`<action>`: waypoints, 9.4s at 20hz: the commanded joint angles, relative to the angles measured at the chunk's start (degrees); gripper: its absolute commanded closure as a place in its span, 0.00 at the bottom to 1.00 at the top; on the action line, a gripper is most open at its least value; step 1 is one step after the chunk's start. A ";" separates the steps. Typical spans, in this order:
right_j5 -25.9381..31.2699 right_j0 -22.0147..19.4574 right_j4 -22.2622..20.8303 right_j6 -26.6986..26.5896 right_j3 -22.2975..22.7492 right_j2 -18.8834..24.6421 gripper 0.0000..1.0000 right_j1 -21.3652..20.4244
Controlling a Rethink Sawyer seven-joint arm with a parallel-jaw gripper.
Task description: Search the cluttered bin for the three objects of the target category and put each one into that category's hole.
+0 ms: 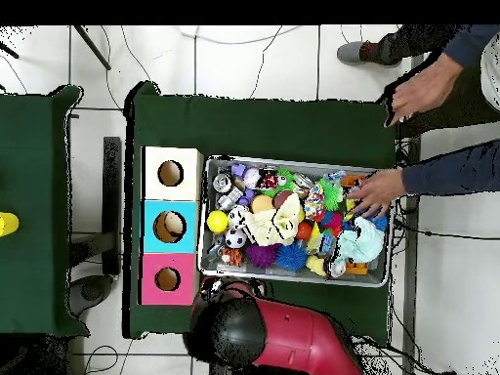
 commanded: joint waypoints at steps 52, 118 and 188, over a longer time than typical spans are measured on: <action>10.61 -17.12 -19.24 -8.31 -31.67 21.13 0.00 29.45; -5.41 -17.42 -26.73 2.62 -26.45 22.14 1.00 35.52; 35.48 -31.78 -28.39 -22.67 -48.48 39.89 1.00 25.34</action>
